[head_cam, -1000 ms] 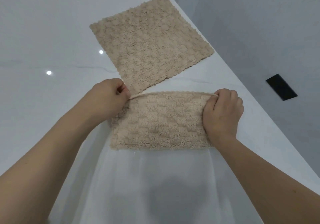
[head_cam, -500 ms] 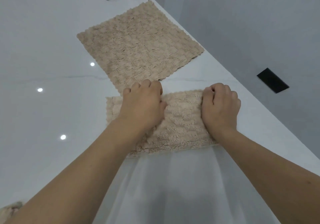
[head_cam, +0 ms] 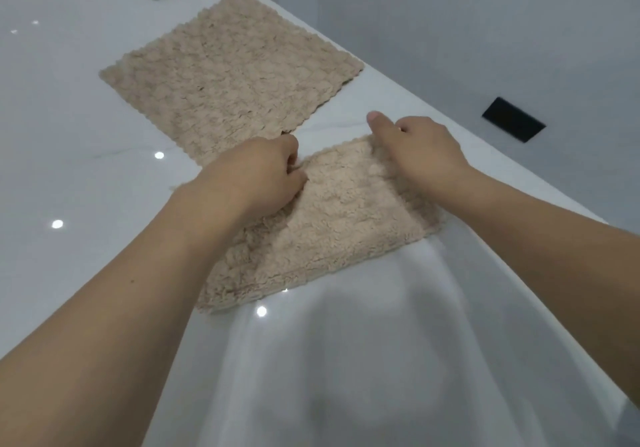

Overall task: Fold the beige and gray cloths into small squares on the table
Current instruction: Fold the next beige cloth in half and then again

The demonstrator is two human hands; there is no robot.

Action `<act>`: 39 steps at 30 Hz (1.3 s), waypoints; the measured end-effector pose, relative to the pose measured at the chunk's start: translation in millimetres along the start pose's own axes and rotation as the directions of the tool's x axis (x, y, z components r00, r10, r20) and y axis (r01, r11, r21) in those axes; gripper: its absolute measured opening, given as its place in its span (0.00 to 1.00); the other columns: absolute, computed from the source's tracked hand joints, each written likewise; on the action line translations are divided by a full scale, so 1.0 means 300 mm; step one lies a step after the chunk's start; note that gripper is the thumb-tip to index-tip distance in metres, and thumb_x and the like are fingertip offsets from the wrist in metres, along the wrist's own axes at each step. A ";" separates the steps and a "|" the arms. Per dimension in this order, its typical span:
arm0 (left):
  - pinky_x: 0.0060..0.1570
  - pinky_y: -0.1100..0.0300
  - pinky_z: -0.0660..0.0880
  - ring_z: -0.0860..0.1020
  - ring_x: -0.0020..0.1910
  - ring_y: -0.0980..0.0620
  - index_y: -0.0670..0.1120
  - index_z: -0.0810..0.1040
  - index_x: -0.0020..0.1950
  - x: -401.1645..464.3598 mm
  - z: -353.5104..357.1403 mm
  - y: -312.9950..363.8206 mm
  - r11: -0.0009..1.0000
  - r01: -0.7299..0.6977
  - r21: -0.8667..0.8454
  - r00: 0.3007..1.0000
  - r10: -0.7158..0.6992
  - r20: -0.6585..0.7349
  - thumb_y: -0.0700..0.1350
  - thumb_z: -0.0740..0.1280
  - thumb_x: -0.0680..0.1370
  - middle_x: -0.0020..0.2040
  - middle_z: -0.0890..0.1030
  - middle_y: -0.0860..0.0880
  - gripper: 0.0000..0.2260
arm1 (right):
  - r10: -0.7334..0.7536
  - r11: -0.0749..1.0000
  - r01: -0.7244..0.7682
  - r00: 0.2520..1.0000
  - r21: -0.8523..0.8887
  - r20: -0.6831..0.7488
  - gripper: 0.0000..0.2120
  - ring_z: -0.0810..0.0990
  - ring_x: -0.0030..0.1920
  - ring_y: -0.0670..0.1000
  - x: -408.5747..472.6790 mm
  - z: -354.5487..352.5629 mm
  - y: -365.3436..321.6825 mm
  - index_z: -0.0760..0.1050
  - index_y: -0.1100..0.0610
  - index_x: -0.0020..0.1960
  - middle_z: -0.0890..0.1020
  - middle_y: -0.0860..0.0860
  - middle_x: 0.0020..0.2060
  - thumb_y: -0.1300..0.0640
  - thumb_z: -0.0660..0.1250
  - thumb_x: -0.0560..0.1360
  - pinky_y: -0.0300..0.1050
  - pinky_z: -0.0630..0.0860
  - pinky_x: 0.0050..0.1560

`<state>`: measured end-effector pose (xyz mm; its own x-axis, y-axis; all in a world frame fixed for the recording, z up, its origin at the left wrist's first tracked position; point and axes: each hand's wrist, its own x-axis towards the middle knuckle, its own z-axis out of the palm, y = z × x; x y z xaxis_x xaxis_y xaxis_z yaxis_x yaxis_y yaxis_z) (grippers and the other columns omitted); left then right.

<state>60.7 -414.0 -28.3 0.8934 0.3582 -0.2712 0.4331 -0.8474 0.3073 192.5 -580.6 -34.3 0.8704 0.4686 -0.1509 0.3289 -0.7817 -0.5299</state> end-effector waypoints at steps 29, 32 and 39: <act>0.32 0.62 0.69 0.74 0.29 0.54 0.45 0.84 0.38 -0.011 -0.064 -0.004 0.920 0.157 -0.360 0.986 -0.123 0.115 0.49 0.75 0.73 0.30 0.80 0.51 0.09 | -0.160 0.986 0.165 0.978 -0.020 0.136 0.20 0.69 0.31 0.50 0.043 -0.021 -0.018 0.63 0.50 0.66 0.71 0.51 0.37 0.66 0.52 0.79 0.44 0.64 0.29; 0.30 0.61 0.70 0.76 0.31 0.52 0.44 0.82 0.39 -0.002 -0.046 0.007 0.966 0.074 -0.248 0.994 -0.092 -0.062 0.47 0.72 0.76 0.34 0.82 0.46 0.09 | -0.286 0.927 0.275 0.958 -0.256 -0.005 0.23 0.74 0.42 0.54 0.037 -0.006 -0.034 0.65 0.54 0.67 0.74 0.55 0.50 0.70 0.55 0.75 0.49 0.70 0.36; 0.40 0.51 0.73 0.75 0.42 0.46 0.46 0.73 0.47 -0.013 0.071 -0.038 0.975 -0.216 -0.057 0.940 0.192 -0.281 0.47 0.63 0.81 0.44 0.74 0.49 0.06 | -0.664 0.688 0.540 0.738 -0.485 -0.121 0.18 0.72 0.60 0.63 -0.070 0.108 -0.044 0.73 0.61 0.64 0.74 0.60 0.63 0.56 0.61 0.77 0.57 0.66 0.61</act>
<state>49.7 -413.9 -50.1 0.9568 0.2845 0.0600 0.2362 -0.8810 0.4099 158.0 -566.8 -51.2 0.4681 0.8151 0.3414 0.8738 -0.4845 -0.0415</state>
